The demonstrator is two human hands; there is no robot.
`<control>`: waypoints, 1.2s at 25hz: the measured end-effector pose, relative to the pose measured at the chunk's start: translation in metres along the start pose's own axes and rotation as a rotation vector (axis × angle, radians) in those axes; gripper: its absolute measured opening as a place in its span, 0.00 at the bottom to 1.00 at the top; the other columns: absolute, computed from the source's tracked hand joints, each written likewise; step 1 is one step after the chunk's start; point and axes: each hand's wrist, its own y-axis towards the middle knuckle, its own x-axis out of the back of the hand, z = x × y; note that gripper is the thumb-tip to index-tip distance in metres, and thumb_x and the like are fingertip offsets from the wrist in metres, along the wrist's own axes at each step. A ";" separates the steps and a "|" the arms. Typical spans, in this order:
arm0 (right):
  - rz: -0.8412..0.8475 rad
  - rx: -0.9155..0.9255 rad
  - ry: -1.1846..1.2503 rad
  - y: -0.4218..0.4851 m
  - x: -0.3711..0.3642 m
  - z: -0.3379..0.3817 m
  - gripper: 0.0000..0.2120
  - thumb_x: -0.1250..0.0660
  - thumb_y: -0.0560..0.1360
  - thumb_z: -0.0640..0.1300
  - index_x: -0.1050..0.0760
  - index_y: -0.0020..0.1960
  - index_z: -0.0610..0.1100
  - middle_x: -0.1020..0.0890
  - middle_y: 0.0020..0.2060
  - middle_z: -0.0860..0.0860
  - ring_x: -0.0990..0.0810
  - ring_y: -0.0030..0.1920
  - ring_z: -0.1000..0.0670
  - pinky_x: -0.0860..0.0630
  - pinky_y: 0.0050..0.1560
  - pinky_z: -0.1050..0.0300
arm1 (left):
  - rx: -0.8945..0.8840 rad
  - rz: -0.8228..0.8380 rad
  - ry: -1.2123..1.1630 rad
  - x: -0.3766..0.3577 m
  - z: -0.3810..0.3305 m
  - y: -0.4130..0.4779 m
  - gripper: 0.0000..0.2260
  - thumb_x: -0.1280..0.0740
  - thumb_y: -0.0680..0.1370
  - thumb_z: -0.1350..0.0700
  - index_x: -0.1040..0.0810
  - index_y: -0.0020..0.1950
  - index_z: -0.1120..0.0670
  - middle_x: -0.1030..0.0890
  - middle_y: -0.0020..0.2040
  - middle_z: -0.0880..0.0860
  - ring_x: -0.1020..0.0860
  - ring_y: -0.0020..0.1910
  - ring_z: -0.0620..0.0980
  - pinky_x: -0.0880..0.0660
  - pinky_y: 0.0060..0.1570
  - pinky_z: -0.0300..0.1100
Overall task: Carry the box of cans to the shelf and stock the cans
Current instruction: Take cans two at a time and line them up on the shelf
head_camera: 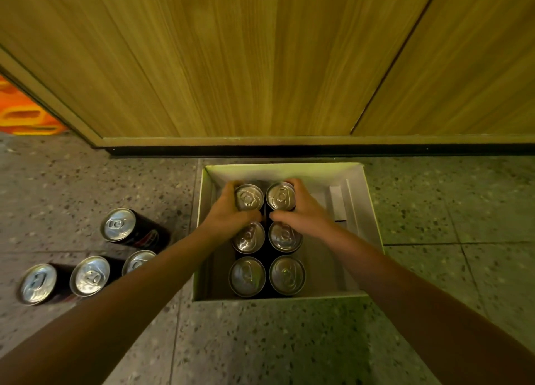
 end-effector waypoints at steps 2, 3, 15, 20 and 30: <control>-0.059 0.054 -0.018 0.005 0.001 -0.003 0.29 0.27 0.66 0.40 0.35 0.62 0.44 0.25 0.53 0.49 0.27 0.51 0.52 0.34 0.39 0.68 | -0.050 -0.040 0.025 0.000 0.001 0.004 0.30 0.28 0.67 0.67 0.36 0.65 0.56 0.25 0.47 0.47 0.25 0.46 0.44 0.28 0.40 0.33; -0.082 0.087 -0.013 0.008 0.002 -0.006 0.28 0.25 0.64 0.42 0.33 0.61 0.45 0.24 0.53 0.50 0.26 0.51 0.53 0.32 0.41 0.67 | -0.079 -0.059 0.041 0.000 0.002 0.006 0.29 0.27 0.66 0.67 0.35 0.63 0.55 0.26 0.46 0.46 0.25 0.45 0.41 0.28 0.39 0.31; -0.193 0.238 0.245 -0.041 0.061 0.071 0.25 0.22 0.60 0.39 0.26 0.55 0.46 0.20 0.45 0.56 0.21 0.46 0.62 0.25 0.44 0.72 | -0.328 -0.164 -0.116 0.034 -0.096 -0.044 0.22 0.23 0.62 0.65 0.24 0.50 0.47 0.20 0.46 0.45 0.21 0.44 0.32 0.24 0.47 0.28; -0.201 0.292 0.292 -0.124 0.141 0.236 0.23 0.24 0.62 0.38 0.28 0.53 0.49 0.21 0.44 0.59 0.21 0.43 0.66 0.25 0.44 0.72 | -0.436 -0.113 -0.124 0.091 -0.261 -0.142 0.22 0.25 0.64 0.67 0.26 0.48 0.45 0.21 0.45 0.43 0.22 0.43 0.30 0.26 0.44 0.25; -0.312 0.496 0.330 -0.314 0.277 0.557 0.22 0.24 0.61 0.34 0.27 0.44 0.54 0.19 0.37 0.61 0.21 0.40 0.68 0.27 0.38 0.75 | -0.622 -0.181 -0.167 0.198 -0.577 -0.340 0.18 0.23 0.61 0.61 0.21 0.48 0.51 0.16 0.41 0.44 0.19 0.43 0.35 0.25 0.41 0.27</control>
